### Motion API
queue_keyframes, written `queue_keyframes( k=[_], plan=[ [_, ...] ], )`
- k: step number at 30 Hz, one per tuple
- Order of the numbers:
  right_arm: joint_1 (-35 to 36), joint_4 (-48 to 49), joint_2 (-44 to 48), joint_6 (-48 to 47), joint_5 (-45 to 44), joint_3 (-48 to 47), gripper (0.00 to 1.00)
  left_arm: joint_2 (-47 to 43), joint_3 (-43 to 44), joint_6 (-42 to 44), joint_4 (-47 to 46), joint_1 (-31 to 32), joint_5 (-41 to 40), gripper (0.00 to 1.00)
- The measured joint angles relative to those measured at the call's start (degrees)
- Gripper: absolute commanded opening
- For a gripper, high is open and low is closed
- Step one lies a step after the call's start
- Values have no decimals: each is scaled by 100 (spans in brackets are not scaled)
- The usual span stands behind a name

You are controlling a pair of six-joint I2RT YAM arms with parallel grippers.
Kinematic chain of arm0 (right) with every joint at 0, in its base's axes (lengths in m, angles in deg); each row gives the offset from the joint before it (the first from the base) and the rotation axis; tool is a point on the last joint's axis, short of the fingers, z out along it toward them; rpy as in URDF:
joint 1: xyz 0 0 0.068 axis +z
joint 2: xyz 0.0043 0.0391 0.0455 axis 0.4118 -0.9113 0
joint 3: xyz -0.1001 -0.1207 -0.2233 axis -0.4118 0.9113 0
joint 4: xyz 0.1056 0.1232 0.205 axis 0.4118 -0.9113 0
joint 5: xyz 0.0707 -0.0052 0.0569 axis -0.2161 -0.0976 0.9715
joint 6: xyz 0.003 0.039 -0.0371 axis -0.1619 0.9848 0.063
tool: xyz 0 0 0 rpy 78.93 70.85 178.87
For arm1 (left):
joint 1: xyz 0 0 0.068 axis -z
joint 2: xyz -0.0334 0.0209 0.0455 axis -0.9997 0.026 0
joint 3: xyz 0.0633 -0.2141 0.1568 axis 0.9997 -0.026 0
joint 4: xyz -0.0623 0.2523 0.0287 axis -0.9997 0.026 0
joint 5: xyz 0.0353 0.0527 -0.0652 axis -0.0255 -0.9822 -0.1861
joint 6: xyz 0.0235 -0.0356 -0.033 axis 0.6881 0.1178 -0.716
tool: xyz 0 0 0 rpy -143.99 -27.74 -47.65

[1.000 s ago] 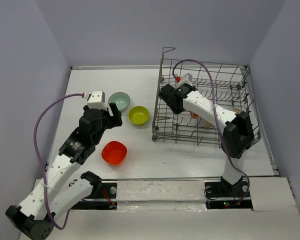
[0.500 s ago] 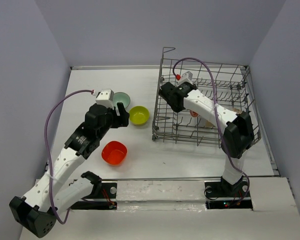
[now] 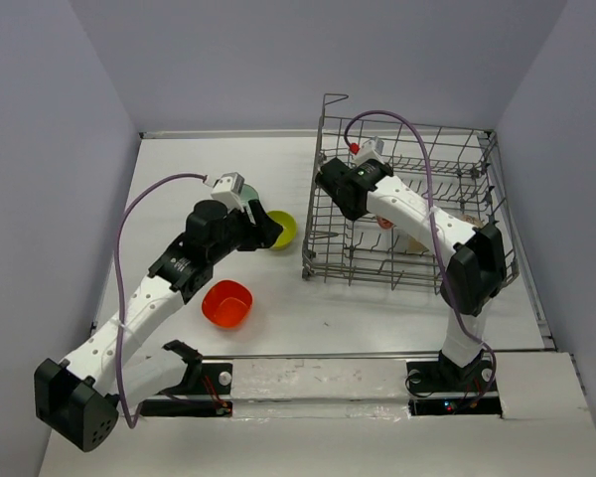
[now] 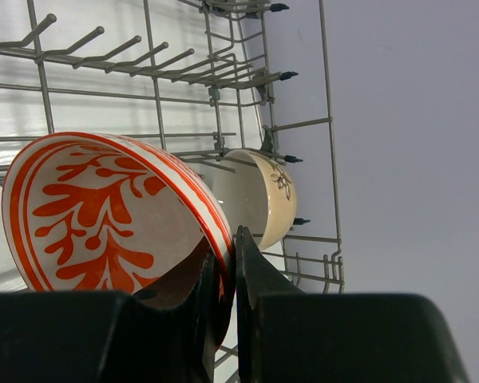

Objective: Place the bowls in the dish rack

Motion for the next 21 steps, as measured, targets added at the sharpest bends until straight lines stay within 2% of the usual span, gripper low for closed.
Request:
queue_keyframes(
  k=[4, 11, 21],
  plan=[
    [0, 0, 90, -9, 4, 0, 4, 332, -79, -173, -129, 247, 46, 69],
    [0, -4, 308, -22, 4, 0, 5, 625, -81, -420, -289, 1080, -240, 68],
    [0, -4, 455, -22, 96, 0, 4, 1257, -90, -756, -586, 1668, -898, 58]
  ],
)
